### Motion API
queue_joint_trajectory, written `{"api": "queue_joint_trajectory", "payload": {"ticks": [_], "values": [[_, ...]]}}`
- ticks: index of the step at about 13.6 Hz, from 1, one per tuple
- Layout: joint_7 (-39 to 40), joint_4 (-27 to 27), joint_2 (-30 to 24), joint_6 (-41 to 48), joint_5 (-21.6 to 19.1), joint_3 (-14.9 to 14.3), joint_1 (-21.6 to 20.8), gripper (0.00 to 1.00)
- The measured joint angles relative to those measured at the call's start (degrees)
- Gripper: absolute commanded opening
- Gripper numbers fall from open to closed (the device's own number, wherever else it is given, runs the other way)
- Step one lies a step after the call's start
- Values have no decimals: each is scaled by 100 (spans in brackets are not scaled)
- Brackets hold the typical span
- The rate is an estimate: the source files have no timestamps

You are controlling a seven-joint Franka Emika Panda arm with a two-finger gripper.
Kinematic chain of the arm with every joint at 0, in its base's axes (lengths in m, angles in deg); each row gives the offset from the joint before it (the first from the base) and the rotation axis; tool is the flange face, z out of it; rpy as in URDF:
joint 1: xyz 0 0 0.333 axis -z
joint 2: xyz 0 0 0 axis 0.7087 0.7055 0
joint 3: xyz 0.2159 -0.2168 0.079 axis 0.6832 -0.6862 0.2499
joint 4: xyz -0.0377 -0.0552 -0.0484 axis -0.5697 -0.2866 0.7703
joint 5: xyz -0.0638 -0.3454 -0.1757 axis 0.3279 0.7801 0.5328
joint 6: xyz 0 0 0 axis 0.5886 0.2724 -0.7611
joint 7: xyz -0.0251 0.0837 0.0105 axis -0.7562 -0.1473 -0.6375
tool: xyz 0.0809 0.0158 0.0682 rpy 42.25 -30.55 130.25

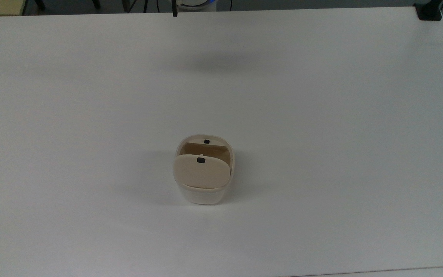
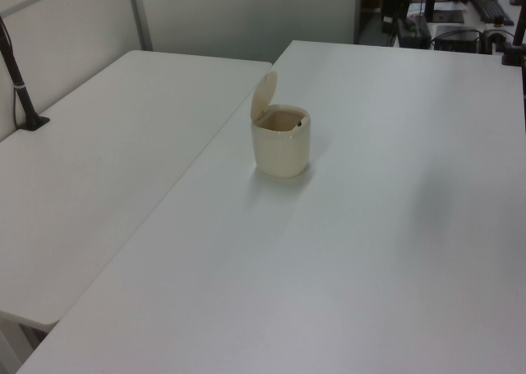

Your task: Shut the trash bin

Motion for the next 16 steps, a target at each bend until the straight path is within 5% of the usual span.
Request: {"api": "queue_joint_trajectory", "payload": {"ticks": [9, 16], "values": [[-1001, 7, 21, -28, -1, 0, -11, 100], [-2887, 122, 292, -824, -2, 0, -12, 100]]}}
